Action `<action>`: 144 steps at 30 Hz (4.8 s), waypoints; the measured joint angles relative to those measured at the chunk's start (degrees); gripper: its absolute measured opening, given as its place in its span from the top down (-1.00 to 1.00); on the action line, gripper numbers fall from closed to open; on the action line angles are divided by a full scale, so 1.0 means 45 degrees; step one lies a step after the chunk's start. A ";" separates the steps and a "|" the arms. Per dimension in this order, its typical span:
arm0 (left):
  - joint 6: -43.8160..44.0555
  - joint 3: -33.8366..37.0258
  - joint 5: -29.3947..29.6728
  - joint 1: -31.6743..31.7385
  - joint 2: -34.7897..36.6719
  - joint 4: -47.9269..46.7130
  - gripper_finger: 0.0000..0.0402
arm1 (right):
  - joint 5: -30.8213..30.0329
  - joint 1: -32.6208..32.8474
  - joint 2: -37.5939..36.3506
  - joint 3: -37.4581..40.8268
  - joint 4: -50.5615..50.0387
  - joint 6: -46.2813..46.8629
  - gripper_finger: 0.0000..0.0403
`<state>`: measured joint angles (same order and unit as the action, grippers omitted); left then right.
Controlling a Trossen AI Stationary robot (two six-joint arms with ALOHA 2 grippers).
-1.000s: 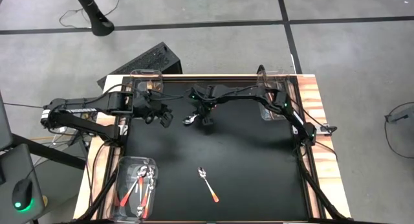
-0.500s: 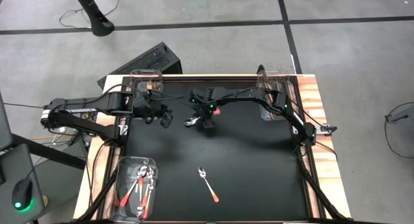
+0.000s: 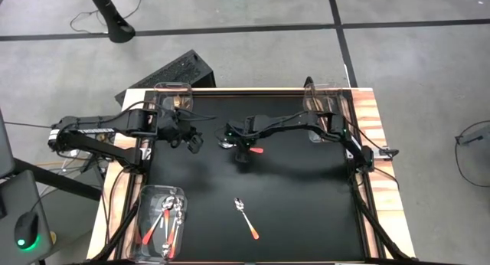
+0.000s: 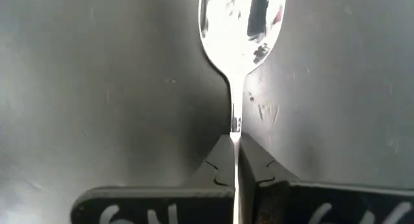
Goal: Sort silverware by color (type)
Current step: Put the orange spoon into the bottom left transparent bin
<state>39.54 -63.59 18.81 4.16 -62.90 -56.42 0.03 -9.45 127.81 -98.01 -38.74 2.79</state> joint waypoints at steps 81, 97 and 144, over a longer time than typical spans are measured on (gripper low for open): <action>-0.6009 0.1240 -0.4742 -0.0503 0.1940 0.1102 0.98 | -0.4658 0.4557 -0.4800 -0.0085 0.3239 0.7422 0.46; -0.1872 0.0923 -0.6047 -0.2647 0.2372 -0.4018 0.97 | -0.4328 0.4576 -0.4797 -0.0085 0.0137 0.9726 0.46; 0.5846 0.4258 -0.7366 -0.9296 0.3339 0.1609 0.35 | 0.0019 0.7233 -0.0137 -0.1254 -0.0049 1.4225 0.44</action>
<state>65.84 -44.43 -14.34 -37.67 -47.88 -49.18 0.12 23.09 127.20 -103.65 -38.96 66.80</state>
